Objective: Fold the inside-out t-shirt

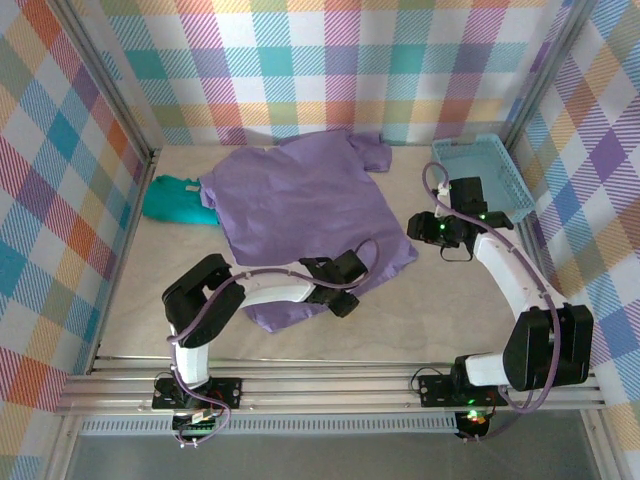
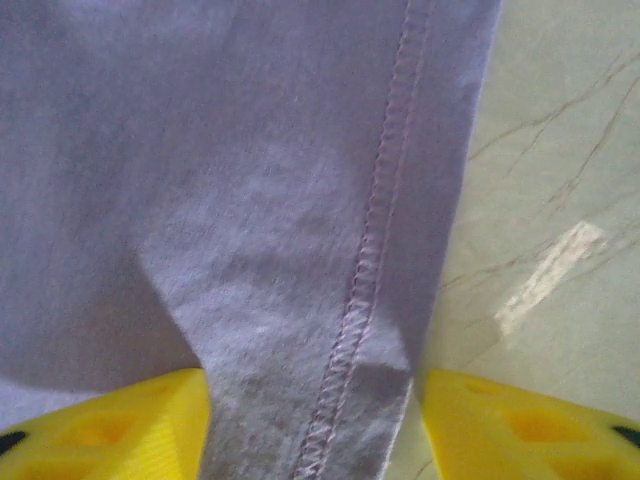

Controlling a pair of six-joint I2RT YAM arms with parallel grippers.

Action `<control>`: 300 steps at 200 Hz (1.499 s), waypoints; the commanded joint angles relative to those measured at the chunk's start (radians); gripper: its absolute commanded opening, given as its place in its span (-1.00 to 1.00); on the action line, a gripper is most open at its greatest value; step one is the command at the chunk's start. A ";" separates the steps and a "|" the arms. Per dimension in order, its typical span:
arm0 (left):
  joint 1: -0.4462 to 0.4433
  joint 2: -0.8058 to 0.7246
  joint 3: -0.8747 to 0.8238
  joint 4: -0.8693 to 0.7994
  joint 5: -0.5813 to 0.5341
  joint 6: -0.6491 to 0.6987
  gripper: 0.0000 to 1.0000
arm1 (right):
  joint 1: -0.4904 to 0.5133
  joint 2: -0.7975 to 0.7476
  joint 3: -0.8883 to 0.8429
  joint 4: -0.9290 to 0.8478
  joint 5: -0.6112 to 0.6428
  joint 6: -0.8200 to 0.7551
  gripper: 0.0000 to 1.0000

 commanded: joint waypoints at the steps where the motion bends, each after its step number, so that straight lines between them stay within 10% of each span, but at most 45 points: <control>1: 0.002 0.055 0.021 0.001 0.018 0.018 -0.08 | 0.002 -0.021 -0.018 0.011 -0.030 0.015 -0.02; 71: 0.037 0.040 0.037 -0.008 0.100 -0.004 -0.98 | 0.002 -0.106 -0.070 -0.003 -0.061 0.036 -0.01; 232: 0.330 -0.440 0.023 -0.023 0.340 -0.264 -1.00 | 0.119 -0.328 -0.347 0.181 -0.137 0.064 0.01; 300: 0.389 -0.484 0.125 -0.124 0.306 -0.266 -1.00 | 0.513 -0.113 -0.527 0.862 0.035 -0.091 -0.10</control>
